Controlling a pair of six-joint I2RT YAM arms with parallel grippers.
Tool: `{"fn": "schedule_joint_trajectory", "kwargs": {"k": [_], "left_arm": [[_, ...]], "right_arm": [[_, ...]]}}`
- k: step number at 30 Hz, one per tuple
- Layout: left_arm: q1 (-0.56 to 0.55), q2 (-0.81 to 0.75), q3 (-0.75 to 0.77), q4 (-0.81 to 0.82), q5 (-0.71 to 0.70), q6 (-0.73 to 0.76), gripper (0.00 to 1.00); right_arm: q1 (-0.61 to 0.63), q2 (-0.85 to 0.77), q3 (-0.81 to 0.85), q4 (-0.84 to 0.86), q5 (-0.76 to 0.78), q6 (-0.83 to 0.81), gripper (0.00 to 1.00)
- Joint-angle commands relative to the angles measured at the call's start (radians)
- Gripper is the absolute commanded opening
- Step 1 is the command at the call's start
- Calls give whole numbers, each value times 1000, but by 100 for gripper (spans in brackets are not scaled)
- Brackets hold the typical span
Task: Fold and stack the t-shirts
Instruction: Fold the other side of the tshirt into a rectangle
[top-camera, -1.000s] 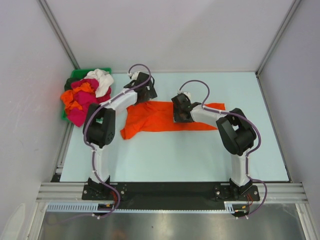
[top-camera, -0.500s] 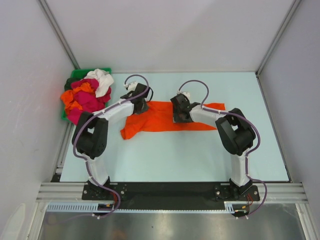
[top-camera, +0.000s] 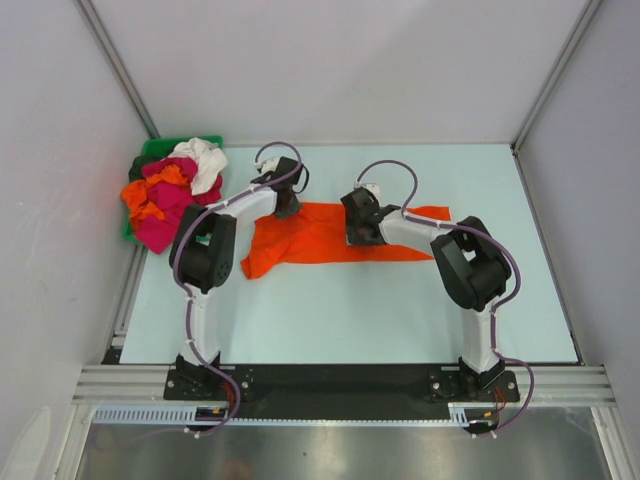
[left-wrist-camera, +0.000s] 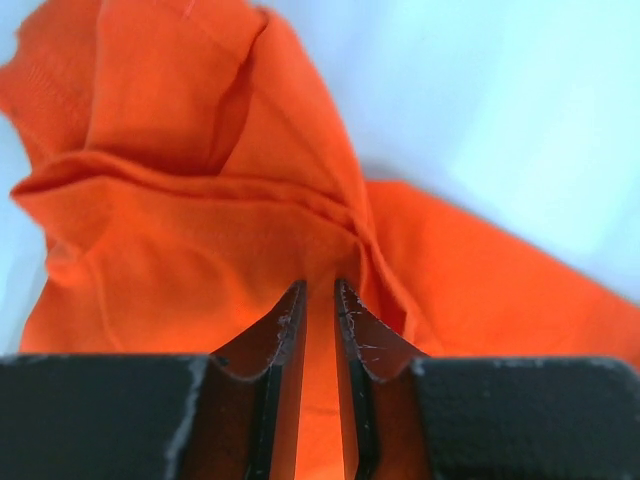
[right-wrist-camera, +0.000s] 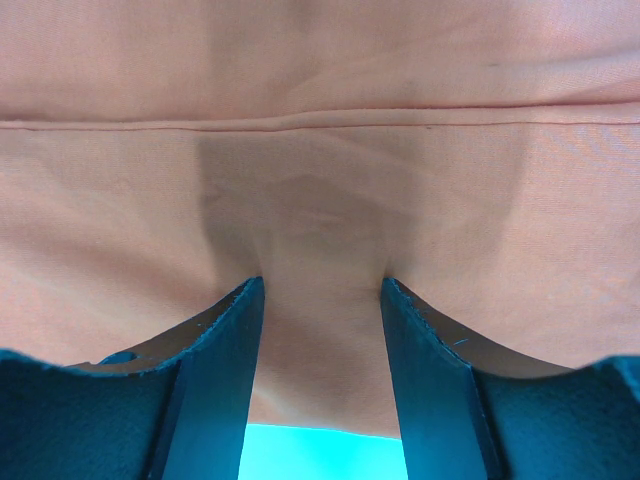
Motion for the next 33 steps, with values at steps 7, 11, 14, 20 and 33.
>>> {"fn": "schedule_joint_trajectory", "kwargs": {"k": [7,11,14,20,33], "left_arm": [[2,101,250,-40,45,53,24],[2,170,334,-86,70,66,26],[2,198,347,-93,70,72,24],[-15,-10,199,56,-37,116,42],[-25,-254,86,73,-75,147,57]], "right_arm": [[-4,30,-2,14,-24,12,56],[-10,33,0,13,-26,11,56],[-12,30,-2,11,-27,10,56],[-13,21,2,13,-18,11,56],[20,-31,18,-18,25,13,56]]}}
